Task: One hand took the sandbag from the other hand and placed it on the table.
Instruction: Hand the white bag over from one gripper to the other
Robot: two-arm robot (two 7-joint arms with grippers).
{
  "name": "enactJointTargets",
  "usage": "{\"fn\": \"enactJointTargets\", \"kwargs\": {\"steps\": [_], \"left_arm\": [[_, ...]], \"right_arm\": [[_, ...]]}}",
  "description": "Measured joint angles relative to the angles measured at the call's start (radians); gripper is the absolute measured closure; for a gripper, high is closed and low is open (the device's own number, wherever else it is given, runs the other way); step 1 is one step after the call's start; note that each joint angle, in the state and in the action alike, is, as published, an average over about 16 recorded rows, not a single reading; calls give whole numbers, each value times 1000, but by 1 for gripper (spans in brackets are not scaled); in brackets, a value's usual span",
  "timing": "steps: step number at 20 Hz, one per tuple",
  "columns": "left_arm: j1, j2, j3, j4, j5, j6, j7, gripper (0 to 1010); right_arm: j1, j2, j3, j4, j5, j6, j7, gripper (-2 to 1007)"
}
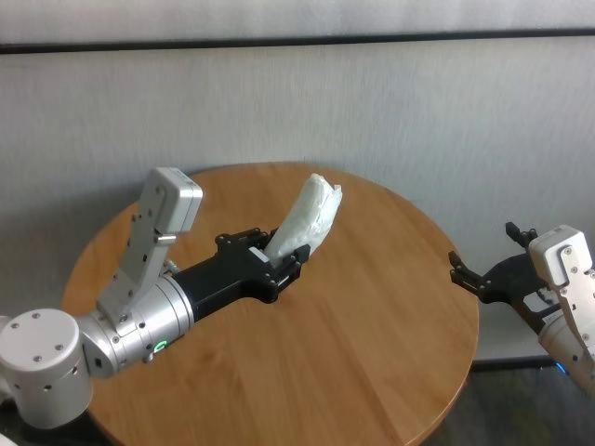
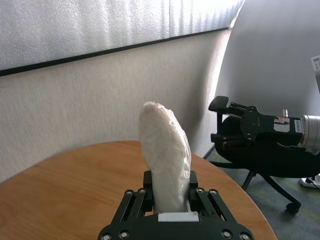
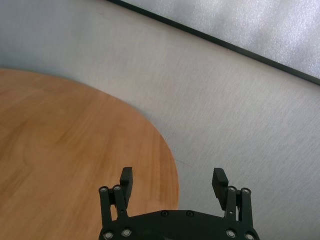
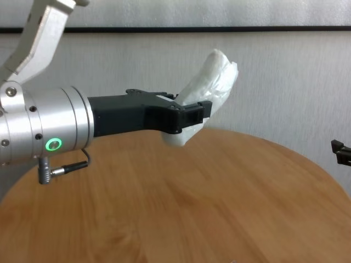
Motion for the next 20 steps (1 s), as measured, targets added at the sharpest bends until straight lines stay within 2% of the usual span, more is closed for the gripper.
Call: {"fn": "enactJointTargets", "kwargs": {"steps": [20], "left_arm": [[-1, -2, -3, 6, 1, 1, -3, 599]], "right_arm": [[0, 0, 0, 0, 0, 0, 0, 4]]}}
